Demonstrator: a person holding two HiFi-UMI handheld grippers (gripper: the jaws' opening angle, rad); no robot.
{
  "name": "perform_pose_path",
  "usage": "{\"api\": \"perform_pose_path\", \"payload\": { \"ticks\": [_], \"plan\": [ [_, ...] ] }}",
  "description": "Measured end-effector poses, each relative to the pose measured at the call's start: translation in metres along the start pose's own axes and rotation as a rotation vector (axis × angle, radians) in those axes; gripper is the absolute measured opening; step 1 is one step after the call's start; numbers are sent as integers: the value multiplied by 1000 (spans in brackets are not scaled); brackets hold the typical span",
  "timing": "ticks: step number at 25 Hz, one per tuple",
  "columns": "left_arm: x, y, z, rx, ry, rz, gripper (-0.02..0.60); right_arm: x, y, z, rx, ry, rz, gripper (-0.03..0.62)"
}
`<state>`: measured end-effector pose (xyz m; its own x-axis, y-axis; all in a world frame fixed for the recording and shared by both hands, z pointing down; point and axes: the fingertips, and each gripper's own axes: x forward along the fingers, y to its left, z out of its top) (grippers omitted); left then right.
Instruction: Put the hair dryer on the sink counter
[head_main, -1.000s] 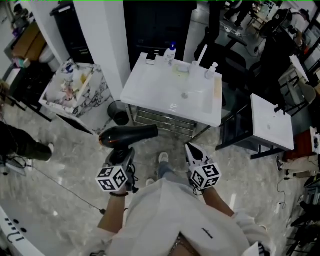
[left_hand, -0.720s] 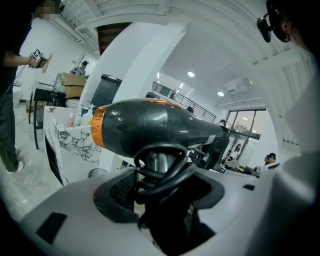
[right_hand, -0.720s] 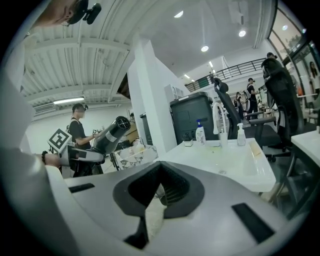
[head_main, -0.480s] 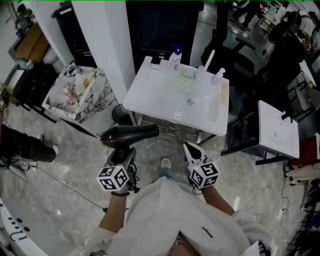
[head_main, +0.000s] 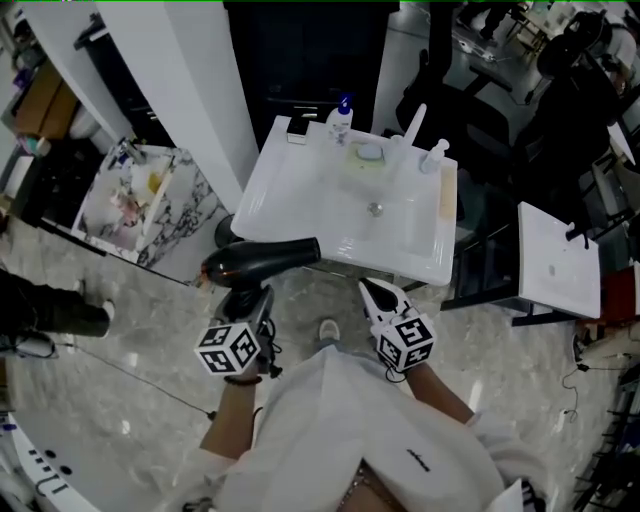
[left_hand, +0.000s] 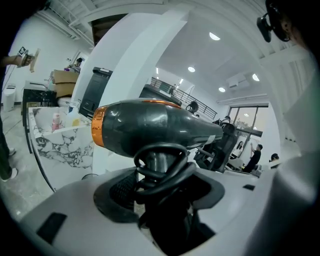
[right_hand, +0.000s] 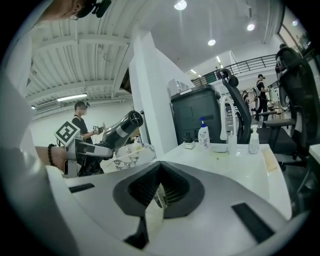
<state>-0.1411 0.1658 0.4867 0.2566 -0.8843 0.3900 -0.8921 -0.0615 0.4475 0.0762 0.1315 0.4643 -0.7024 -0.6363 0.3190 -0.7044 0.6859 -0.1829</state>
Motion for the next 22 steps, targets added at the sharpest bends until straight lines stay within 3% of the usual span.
{"api": "perform_pose_path", "payload": {
  "ticks": [15,22],
  "plan": [
    [82,-17,36,3,-15,56,287,48,-62,14,15,50,116,17],
    [97,-20,34,-3,5,76,287,62,-77,14,22,66,137,17]
  ]
}}
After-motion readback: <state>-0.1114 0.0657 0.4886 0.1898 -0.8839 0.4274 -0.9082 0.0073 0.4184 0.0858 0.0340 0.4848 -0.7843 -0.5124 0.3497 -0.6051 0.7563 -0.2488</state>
